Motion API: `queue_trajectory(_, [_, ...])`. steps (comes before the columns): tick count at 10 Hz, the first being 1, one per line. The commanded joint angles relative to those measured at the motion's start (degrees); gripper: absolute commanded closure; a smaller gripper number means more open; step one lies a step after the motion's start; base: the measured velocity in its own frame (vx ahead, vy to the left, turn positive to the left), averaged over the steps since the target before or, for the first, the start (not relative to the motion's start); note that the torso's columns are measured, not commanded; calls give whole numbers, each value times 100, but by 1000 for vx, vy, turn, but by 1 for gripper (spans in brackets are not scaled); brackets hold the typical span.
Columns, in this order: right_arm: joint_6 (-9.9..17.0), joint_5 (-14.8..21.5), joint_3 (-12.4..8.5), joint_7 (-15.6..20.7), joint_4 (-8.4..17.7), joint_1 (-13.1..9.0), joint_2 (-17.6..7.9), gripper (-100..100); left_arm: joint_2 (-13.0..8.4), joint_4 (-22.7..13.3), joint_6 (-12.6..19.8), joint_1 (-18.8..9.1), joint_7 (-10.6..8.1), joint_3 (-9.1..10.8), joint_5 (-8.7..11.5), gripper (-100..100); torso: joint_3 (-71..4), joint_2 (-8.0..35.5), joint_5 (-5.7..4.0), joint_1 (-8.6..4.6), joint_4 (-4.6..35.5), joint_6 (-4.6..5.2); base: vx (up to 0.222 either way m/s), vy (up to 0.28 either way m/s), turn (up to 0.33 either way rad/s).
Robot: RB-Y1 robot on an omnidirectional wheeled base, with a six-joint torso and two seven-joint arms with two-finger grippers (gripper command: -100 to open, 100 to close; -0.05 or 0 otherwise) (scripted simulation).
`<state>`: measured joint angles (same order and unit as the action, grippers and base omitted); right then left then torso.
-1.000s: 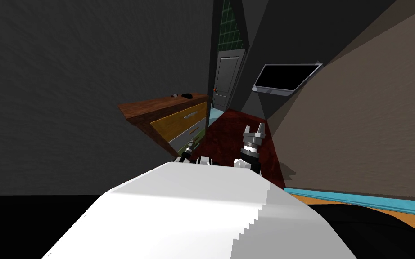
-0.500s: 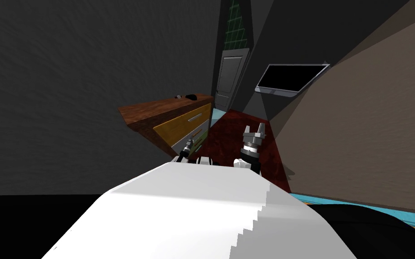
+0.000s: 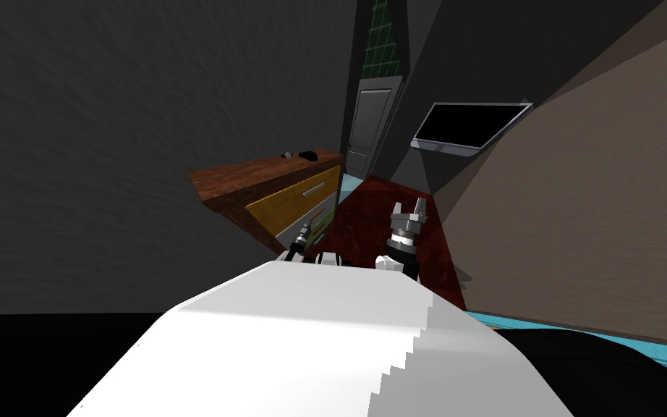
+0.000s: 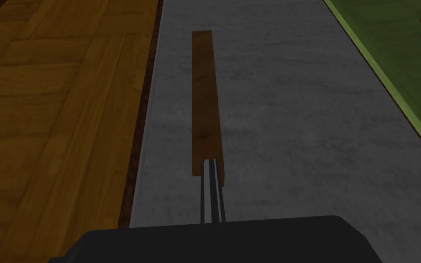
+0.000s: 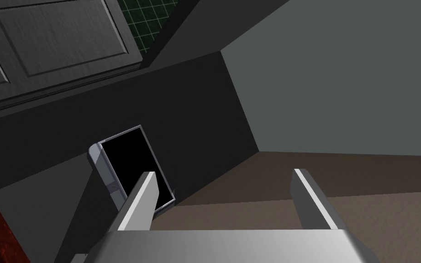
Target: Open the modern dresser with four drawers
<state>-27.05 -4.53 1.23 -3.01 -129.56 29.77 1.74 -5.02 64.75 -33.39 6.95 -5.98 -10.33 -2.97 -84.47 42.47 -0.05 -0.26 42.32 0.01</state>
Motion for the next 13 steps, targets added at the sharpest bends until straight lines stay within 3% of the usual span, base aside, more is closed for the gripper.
queue_trajectory(1, [0,0,1,0,0,-1,1,0,59,56,72,17,31,-27,-14,100,4,5,-3,0,2,0,-108,-151,12])
queue_trajectory(3, [0,0,1,0,0,0,1,0,68,46,73,10,33,-28,-15,100,-12,-22,3,19,-5,-1,-77,-121,7])
queue_trajectory(4, [0,0,0,0,0,0,0,0,-109,62,56,12,29,-31,-13,-100,-22,-40,11,54,-9,-2,0,0,0])
queue_trajectory(6, [0,0,-3,0,0,2,-3,0,-134,52,5,12,-3,-16,6,-100,-29,-50,19,78,-12,-2,74,111,-10])
queue_trajectory(10, [0,0,-2,0,0,2,-2,0,-123,6,-21,0,-26,2,23,-100,1,1,-1,0,1,0,73,89,-5])
queue_trajectory(11, [0,0,-1,0,0,1,-1,0,-124,6,-21,0,-25,2,23,100,7,9,-4,-6,4,0,7,7,0])
queue_trajectory(13, [0,0,0,0,0,0,0,0,-68,55,38,4,0,-22,12,100,3,2,-3,-9,1,0,-82,-117,18])
